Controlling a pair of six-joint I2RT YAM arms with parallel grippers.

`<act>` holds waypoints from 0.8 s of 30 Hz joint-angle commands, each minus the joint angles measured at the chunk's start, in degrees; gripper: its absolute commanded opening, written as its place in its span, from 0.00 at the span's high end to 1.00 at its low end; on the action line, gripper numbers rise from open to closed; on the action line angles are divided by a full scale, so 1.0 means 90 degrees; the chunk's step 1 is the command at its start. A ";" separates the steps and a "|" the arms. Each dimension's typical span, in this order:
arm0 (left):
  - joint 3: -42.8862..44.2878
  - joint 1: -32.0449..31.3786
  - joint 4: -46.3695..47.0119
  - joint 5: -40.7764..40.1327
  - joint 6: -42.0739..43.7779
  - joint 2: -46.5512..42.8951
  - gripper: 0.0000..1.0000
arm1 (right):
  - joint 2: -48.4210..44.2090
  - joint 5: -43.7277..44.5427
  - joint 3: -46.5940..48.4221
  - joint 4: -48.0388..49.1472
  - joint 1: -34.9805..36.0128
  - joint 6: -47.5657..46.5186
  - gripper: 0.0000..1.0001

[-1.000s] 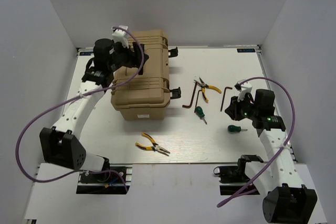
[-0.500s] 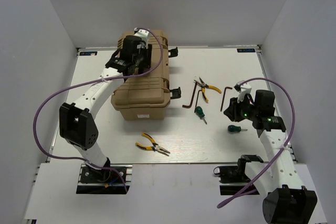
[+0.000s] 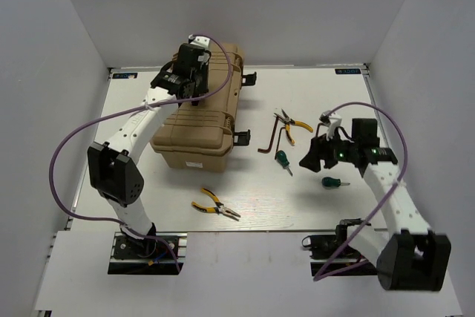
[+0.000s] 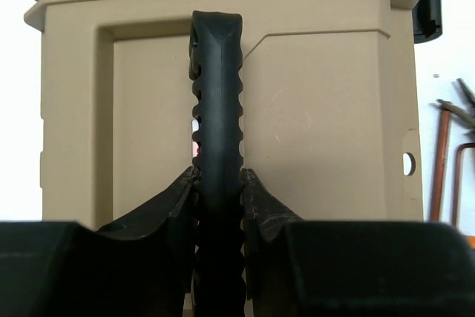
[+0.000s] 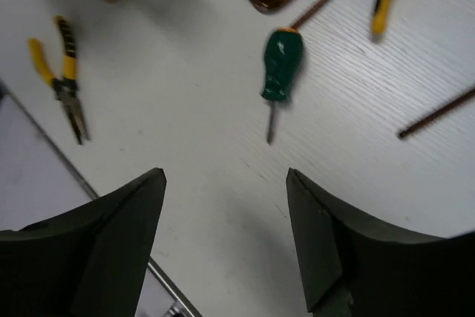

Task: Sort the tools into containers

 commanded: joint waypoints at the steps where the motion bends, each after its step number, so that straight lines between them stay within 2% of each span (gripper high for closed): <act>1: 0.0808 -0.0189 0.0583 0.0646 -0.0481 -0.0324 1.00 | 0.0902 -0.1480 0.0883 0.0254 0.0198 0.0534 0.30; 3: 0.0983 -0.0189 0.0583 0.0724 -0.0715 -0.0324 1.00 | 0.1718 -0.1764 0.1137 0.0519 0.0362 0.1225 0.31; 6: 0.1169 -0.0189 0.0584 0.0783 -0.0891 -0.0255 1.00 | 0.2589 -0.1971 0.2122 0.1115 0.0743 0.1872 0.31; 7: 0.1170 -0.0189 0.0583 0.0783 -0.0892 -0.0168 1.00 | 0.2980 -0.2097 0.2444 0.1551 0.0880 0.2581 0.31; 11: 0.1238 -0.0121 0.0524 0.0930 -0.1116 -0.0031 1.00 | 0.4164 -0.2098 0.3324 0.2258 0.1408 0.3670 0.29; 13: 0.1238 -0.0121 0.0524 0.0930 -0.1174 -0.0031 1.00 | 0.4669 -0.2021 0.3521 0.2317 0.1564 0.3817 0.27; 19: 0.1238 -0.0121 0.0642 0.0989 -0.1243 -0.0031 1.00 | 0.5161 -0.1620 0.3590 0.2376 0.2111 0.3887 0.27; 24: 0.1238 -0.0121 0.0700 0.1057 -0.1370 -0.0031 1.00 | 0.5200 -0.1571 0.3512 0.2259 0.2316 0.3809 0.35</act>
